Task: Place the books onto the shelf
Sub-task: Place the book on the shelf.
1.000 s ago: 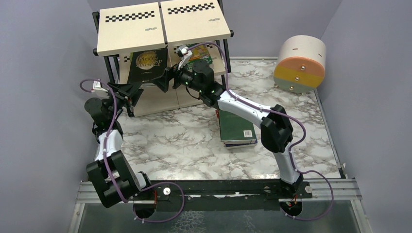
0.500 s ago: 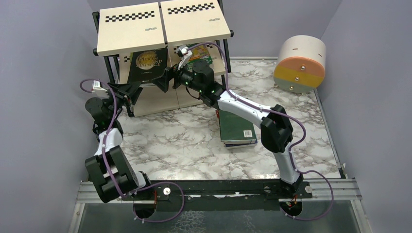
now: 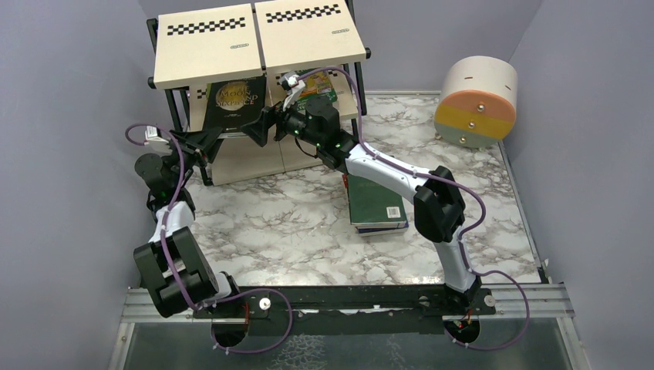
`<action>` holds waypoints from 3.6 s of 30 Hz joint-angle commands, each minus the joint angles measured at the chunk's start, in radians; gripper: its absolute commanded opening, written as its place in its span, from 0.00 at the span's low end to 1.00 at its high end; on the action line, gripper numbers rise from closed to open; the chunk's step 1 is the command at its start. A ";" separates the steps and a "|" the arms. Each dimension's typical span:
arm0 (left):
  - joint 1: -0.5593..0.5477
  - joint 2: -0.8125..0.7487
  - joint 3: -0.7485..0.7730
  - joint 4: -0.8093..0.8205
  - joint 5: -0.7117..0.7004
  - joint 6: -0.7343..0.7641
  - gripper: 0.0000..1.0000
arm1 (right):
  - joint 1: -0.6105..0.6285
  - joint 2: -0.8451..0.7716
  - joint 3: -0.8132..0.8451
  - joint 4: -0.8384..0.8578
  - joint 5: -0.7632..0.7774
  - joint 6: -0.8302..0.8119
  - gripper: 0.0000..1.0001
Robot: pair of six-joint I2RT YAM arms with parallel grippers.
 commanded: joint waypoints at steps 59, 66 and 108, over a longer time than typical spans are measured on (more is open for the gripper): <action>0.011 -0.057 -0.048 0.106 -0.083 -0.074 0.18 | 0.020 0.087 0.162 -0.051 -0.041 -0.004 0.92; 0.011 -0.065 -0.052 0.106 -0.067 -0.071 0.38 | 0.021 0.090 0.162 -0.048 -0.035 0.004 0.92; -0.008 -0.221 -0.131 0.002 0.055 0.009 0.45 | 0.019 -0.634 -0.599 0.065 0.216 -0.114 0.93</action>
